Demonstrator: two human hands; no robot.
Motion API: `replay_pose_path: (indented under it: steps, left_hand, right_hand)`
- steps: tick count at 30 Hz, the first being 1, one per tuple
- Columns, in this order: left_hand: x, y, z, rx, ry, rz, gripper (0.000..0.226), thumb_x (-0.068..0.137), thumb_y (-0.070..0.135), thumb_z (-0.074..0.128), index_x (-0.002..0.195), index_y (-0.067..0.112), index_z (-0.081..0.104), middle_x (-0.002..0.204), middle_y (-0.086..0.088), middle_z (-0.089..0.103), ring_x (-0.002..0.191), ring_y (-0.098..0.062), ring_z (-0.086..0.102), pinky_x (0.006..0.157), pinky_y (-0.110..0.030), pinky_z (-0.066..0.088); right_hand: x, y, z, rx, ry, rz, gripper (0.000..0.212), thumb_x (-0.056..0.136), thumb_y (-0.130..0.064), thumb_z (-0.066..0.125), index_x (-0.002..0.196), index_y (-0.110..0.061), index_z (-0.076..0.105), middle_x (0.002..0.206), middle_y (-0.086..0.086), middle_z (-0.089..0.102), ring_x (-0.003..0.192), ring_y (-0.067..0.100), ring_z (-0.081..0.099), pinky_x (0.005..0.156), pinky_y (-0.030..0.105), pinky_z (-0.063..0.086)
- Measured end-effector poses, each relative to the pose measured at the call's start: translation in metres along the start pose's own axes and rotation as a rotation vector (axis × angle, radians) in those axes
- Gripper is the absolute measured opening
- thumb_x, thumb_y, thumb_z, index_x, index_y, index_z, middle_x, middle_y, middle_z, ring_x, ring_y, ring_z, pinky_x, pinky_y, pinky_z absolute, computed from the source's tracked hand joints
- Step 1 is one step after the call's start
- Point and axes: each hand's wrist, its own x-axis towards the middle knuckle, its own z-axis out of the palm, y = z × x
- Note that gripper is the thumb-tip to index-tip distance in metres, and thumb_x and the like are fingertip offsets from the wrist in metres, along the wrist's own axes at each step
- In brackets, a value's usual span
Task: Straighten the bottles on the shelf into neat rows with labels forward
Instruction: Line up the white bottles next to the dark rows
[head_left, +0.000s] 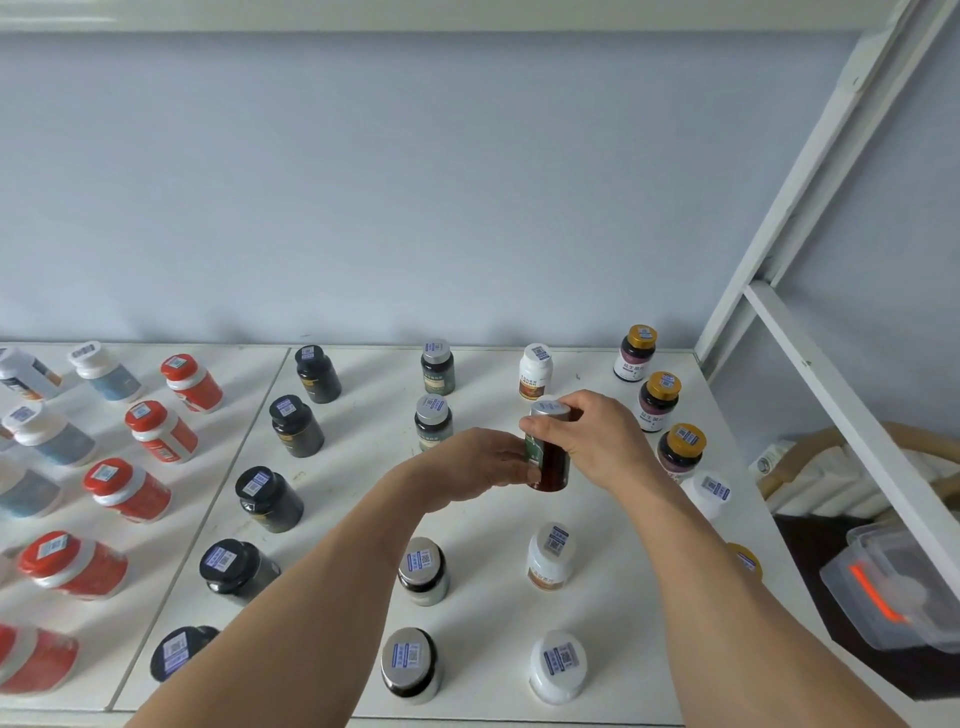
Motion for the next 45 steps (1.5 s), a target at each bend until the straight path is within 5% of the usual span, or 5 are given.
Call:
replay_pose_path:
  steps: [5,9,14,35,45]
  left_hand:
    - [-0.001,0.0,-0.002,0.12,0.061,0.009,0.022,0.082,0.038,0.072,0.103,0.031,0.069,0.104,0.008,0.071,0.105,-0.015,0.063,0.098,-0.04,0.049]
    - [-0.005,0.003,-0.005,0.791,0.223,0.006,0.048,0.091,0.045,0.058,0.135,0.027,0.051,0.131,0.007,0.058,0.119,-0.016,0.054,0.094,-0.033,0.047]
    - [-0.016,-0.009,-0.012,1.105,0.377,0.081,0.035,0.097,0.042,0.047,0.124,0.023,0.056,0.121,0.006,0.061,0.107,-0.022,0.059,0.079,-0.033,0.047]
    - [-0.058,-0.076,-0.073,1.111,0.413,0.12,0.035,0.098,0.041,0.041,0.122,0.021,0.057,0.12,0.003,0.062,0.107,-0.023,0.059,0.08,-0.033,0.044]
    - [-0.053,-0.066,-0.081,1.069,0.489,0.141,0.03,0.098,0.038,0.043,0.116,0.02,0.058,0.113,0.0,0.063,0.102,-0.025,0.06,0.076,-0.034,0.044]
  right_hand:
    - [-0.001,0.001,0.001,0.007,-0.031,-0.028,0.033,0.077,-0.05,0.074,0.1,-0.029,0.061,0.087,-0.016,0.062,0.079,0.001,0.056,0.063,0.017,0.042]
    - [0.002,0.002,0.009,0.025,-0.078,-0.067,0.036,0.077,-0.047,0.075,0.104,-0.026,0.063,0.091,-0.013,0.065,0.083,0.005,0.059,0.062,0.016,0.041]
    - [0.005,0.006,0.027,0.037,-0.156,-0.083,0.049,0.077,-0.043,0.077,0.119,-0.024,0.062,0.106,-0.007,0.065,0.095,0.011,0.06,0.067,0.016,0.041]
    - [-0.011,-0.024,0.132,0.036,-0.162,-0.022,0.034,0.076,-0.028,0.079,0.105,-0.028,0.062,0.094,-0.013,0.066,0.084,0.0,0.06,0.058,0.005,0.038]
    - [-0.014,-0.022,0.138,0.017,-0.199,0.002,0.059,0.07,-0.035,0.08,0.124,-0.029,0.056,0.109,-0.013,0.064,0.101,0.007,0.06,0.087,0.025,0.047]
